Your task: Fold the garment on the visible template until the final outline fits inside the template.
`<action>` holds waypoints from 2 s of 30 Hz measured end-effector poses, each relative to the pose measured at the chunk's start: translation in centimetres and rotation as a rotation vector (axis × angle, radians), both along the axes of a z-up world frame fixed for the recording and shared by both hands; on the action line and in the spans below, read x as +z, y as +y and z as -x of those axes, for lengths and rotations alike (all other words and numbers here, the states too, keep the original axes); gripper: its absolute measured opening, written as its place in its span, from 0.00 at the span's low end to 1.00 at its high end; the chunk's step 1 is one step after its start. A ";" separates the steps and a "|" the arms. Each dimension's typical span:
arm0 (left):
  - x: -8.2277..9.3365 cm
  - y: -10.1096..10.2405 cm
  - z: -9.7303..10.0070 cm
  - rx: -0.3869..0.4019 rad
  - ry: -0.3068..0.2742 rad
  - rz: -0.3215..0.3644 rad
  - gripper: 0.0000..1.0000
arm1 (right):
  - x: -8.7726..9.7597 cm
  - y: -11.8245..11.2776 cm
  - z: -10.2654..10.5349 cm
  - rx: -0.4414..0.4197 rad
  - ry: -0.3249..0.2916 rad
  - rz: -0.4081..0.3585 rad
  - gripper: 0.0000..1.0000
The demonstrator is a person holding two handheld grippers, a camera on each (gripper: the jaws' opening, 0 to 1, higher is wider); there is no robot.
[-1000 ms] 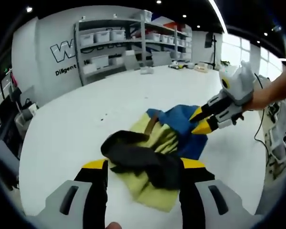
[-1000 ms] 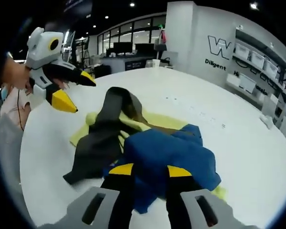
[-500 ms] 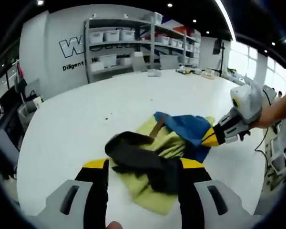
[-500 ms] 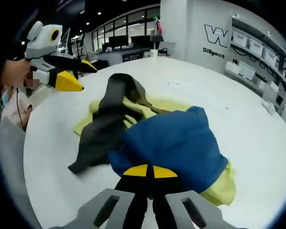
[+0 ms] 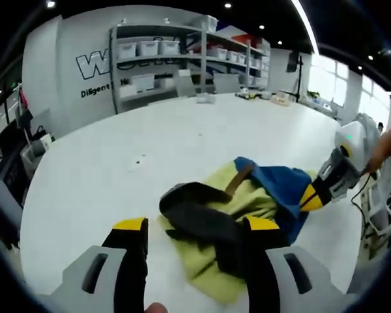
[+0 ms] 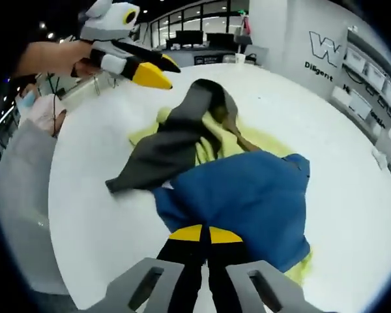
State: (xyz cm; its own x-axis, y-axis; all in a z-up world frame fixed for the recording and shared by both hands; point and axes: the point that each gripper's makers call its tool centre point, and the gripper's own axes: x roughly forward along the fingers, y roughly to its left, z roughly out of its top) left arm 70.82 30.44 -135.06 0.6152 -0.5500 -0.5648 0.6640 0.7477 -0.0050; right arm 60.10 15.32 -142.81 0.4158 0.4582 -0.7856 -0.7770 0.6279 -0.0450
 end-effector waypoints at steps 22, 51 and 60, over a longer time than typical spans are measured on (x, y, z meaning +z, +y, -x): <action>-3.6 -2.3 -1.0 0.009 0.057 -0.055 0.27 | -0.3 0.2 5.8 0.258 -0.085 0.128 0.00; -1.5 2.9 2.5 0.043 0.100 -0.034 0.00 | -1.2 -3.3 5.7 0.183 -0.032 0.160 0.00; -2.0 6.0 3.5 0.112 0.099 -0.035 0.00 | -1.0 -1.6 6.1 0.172 -0.018 0.136 0.00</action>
State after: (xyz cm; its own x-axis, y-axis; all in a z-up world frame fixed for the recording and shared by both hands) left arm 67.29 36.45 -137.10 0.6118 -0.4598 -0.6436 0.5739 0.8180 -0.0388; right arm 53.95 13.73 -143.84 0.3554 0.4143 -0.8379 -0.8705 0.4731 -0.1353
